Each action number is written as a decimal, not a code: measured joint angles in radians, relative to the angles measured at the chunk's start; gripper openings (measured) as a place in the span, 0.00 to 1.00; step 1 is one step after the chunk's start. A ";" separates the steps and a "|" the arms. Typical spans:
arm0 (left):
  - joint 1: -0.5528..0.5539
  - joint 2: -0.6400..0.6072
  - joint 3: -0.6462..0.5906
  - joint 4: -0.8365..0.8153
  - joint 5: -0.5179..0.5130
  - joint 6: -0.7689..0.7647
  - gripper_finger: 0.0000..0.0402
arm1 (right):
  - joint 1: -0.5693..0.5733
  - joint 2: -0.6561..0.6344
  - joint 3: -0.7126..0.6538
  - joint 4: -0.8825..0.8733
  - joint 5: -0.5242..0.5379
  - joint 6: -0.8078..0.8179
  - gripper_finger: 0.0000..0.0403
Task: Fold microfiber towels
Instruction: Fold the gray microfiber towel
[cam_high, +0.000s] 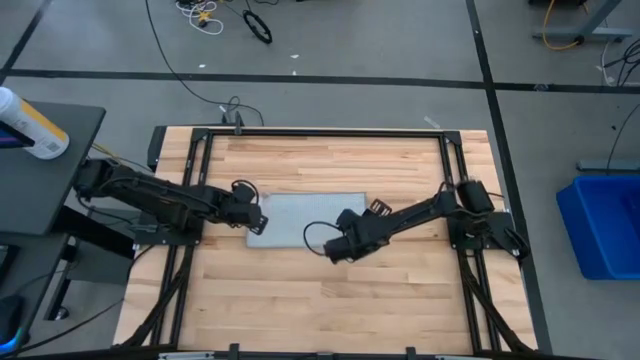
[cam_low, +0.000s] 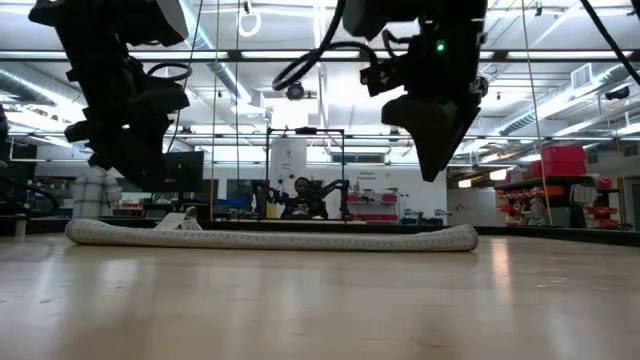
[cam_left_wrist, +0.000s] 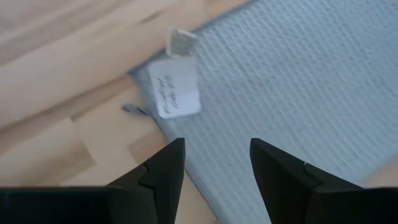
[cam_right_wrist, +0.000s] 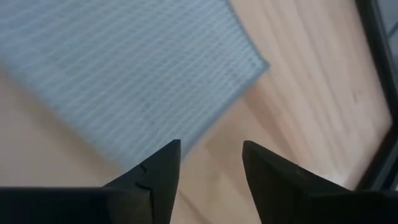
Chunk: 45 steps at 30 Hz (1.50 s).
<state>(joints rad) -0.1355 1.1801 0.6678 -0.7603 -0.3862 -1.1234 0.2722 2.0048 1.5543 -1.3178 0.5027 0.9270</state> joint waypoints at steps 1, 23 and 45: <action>-0.014 0.000 0.000 0.003 0.003 -0.014 0.48 | 0.012 0.000 0.000 0.007 -0.002 0.001 0.45; -0.312 0.000 0.001 0.124 0.094 -0.128 0.50 | 0.194 0.000 0.000 0.102 0.026 0.042 0.47; -0.438 0.208 0.001 0.364 0.197 -0.218 0.50 | 0.243 -0.001 -0.119 0.039 -0.207 0.097 0.57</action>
<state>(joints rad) -0.5733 1.3878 0.6685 -0.3965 -0.1891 -1.3409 0.5155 2.0041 1.4350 -1.2785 0.2962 1.0237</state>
